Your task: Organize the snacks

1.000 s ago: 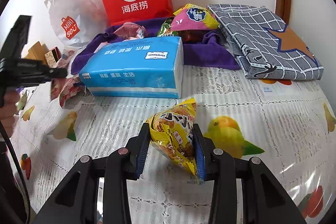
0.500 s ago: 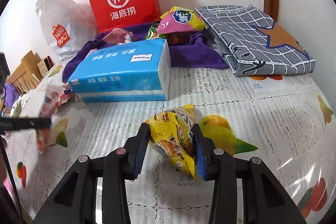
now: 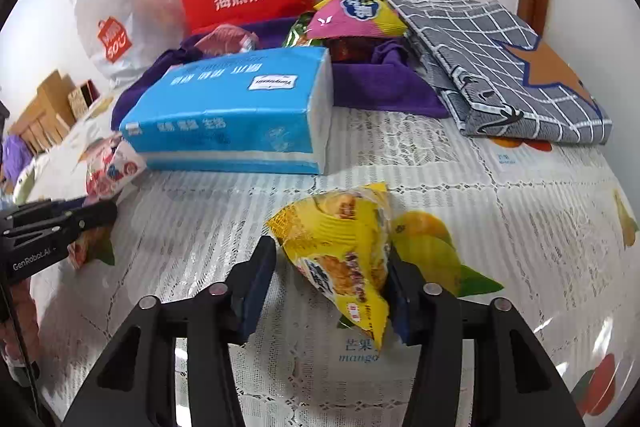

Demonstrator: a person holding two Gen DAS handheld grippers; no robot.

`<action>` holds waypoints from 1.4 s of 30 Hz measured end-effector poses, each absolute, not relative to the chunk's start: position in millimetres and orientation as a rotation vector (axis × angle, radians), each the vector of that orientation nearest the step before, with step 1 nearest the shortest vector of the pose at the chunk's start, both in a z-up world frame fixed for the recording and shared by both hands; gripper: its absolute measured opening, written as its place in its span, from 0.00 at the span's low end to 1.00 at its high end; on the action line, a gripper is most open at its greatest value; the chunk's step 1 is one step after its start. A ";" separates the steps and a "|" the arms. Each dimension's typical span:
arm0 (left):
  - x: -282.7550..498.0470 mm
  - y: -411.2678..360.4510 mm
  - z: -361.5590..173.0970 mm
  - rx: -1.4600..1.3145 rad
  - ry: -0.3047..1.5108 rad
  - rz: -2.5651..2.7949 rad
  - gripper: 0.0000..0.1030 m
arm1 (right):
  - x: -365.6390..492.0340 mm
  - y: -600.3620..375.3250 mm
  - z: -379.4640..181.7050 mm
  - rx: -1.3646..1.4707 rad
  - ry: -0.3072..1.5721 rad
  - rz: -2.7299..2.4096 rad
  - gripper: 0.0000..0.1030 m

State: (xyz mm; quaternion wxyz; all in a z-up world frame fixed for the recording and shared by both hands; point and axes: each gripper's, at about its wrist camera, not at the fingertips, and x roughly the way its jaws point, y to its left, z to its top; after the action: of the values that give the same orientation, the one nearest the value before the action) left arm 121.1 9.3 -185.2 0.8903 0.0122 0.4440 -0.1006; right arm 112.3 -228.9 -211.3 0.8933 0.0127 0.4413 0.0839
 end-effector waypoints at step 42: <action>119.4 12.7 -186.8 0.012 0.898 -0.220 0.23 | 108.6 -234.9 -210.3 0.065 0.911 0.201 0.61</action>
State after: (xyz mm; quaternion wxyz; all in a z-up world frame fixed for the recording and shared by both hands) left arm 119.4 12.7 -186.8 0.8950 0.0056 0.4331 -0.1063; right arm 108.6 -234.9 -210.3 0.8927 0.0315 0.4390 0.0970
